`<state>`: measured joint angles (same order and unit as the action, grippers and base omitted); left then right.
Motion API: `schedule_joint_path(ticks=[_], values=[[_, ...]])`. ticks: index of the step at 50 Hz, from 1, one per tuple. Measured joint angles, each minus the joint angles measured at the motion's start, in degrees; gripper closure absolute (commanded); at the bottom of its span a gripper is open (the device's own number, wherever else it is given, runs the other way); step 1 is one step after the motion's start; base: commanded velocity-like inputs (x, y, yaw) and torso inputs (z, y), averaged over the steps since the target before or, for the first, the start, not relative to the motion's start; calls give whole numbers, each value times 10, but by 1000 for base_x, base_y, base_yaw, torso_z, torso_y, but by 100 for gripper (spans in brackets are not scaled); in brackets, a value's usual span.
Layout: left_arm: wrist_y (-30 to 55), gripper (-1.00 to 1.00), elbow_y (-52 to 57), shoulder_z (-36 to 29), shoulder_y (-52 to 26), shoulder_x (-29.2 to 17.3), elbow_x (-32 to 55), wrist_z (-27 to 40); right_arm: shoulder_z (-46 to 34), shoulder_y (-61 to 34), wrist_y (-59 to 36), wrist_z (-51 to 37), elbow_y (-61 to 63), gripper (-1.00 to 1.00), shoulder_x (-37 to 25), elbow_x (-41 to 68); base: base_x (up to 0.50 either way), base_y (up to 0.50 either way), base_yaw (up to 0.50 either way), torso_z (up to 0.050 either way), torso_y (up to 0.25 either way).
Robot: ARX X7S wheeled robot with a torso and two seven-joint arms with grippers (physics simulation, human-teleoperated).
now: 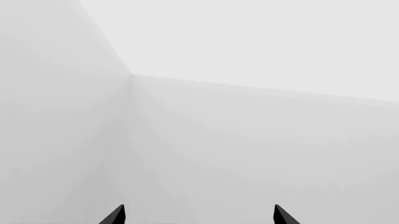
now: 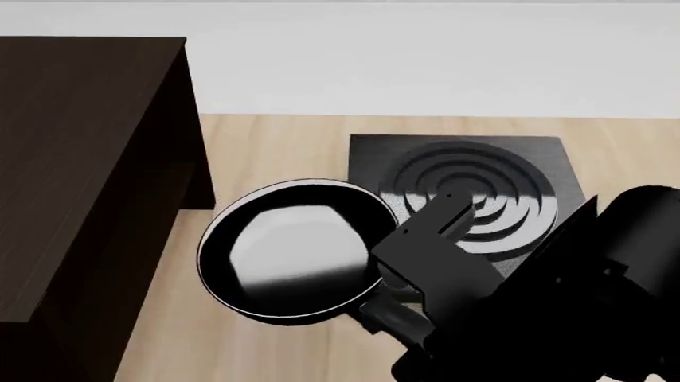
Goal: Put the frying pan under the cabinet shelf.
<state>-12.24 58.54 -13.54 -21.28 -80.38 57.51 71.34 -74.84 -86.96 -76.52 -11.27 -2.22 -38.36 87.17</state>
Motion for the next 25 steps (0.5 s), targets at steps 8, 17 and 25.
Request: schedule_joint_path(ticks=[8, 17, 25], values=[[-4, -100, -2, -2, 4, -1, -3, 1, -11, 10, 8, 10, 3, 100, 2, -13, 0, 0, 0, 0, 1], [-4, -100, -4, -6, 5, 1, -6, 0, -24, 21, 19, 27, 0, 100, 9, -32, 0, 0, 0, 1, 2], [2, -100, -6, -9, 0, 6, -6, -1, -35, 27, 31, 44, -2, 100, 17, -49, 0, 0, 0, 0, 1]])
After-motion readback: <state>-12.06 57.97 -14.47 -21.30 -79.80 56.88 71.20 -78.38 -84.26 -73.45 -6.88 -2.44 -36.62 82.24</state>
